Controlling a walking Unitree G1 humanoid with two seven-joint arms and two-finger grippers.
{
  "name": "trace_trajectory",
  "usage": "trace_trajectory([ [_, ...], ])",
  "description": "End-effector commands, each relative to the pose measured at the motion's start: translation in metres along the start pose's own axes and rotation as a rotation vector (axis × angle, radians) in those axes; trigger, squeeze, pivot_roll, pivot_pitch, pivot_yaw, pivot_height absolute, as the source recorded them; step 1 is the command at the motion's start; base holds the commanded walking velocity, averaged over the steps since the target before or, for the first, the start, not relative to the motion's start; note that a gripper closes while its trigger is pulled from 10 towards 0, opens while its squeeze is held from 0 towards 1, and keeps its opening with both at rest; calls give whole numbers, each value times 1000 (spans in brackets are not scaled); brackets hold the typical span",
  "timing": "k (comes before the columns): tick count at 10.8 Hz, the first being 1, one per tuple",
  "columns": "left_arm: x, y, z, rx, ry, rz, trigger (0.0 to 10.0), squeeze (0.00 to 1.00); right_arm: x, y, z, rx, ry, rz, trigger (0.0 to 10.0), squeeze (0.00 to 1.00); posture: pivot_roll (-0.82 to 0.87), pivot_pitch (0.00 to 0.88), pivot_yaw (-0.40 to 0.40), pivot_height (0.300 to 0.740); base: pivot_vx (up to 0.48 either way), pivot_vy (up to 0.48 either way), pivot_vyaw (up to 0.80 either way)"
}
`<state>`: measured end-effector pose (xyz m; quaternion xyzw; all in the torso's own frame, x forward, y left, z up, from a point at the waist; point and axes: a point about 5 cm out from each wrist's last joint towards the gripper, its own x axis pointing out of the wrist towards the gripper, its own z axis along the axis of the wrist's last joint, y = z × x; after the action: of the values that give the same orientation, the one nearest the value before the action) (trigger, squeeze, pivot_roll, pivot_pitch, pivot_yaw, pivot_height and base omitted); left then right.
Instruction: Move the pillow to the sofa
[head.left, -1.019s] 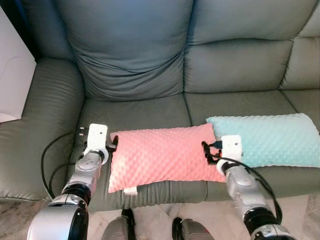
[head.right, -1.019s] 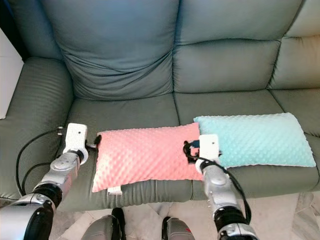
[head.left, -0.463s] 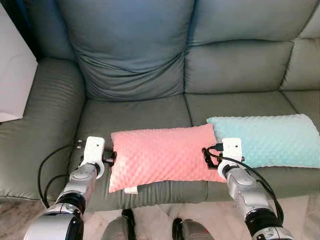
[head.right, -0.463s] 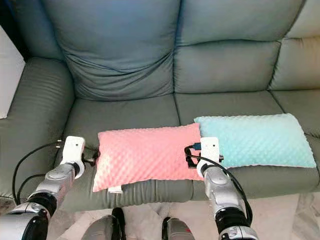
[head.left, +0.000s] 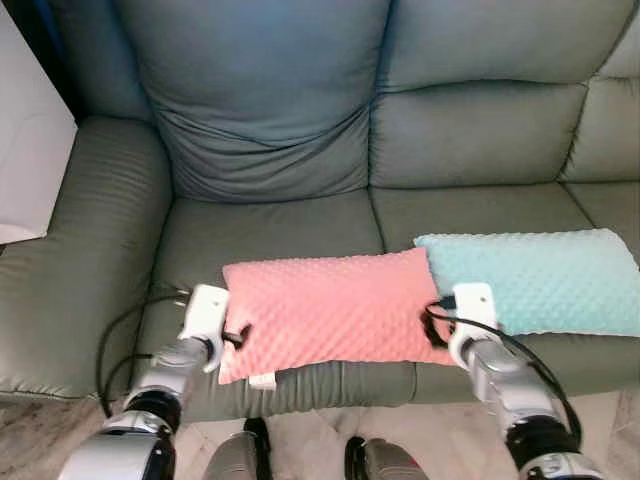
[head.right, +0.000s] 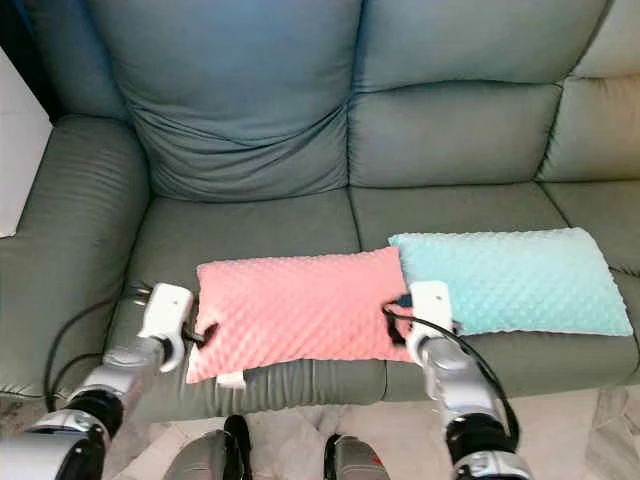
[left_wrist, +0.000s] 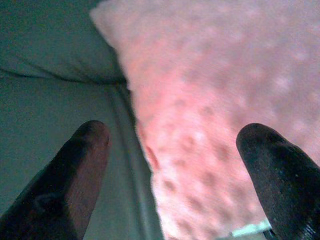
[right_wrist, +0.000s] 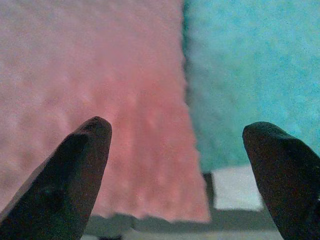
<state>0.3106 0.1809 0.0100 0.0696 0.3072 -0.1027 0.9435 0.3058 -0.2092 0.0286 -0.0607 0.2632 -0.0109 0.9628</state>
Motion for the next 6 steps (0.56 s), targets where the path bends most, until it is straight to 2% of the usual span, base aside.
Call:
trace_trajectory([
  [1,-1,-1,-9,14,35,-9,10000,0,-2,-8,-13,-15,53,-35,10000,0,-125,257,11,740,0,0,0],
  [4,1,-2,0,27,18,-8,10000,0,0,-26,-16,-39,96,-116,10000,0,-111,294,16,740,0,0,0],
  [6,-1,8,21,28,-78,37,10000,0,0,-42,-15,-95,111,-202,10000,0,-100,309,19,740,0,0,0],
])
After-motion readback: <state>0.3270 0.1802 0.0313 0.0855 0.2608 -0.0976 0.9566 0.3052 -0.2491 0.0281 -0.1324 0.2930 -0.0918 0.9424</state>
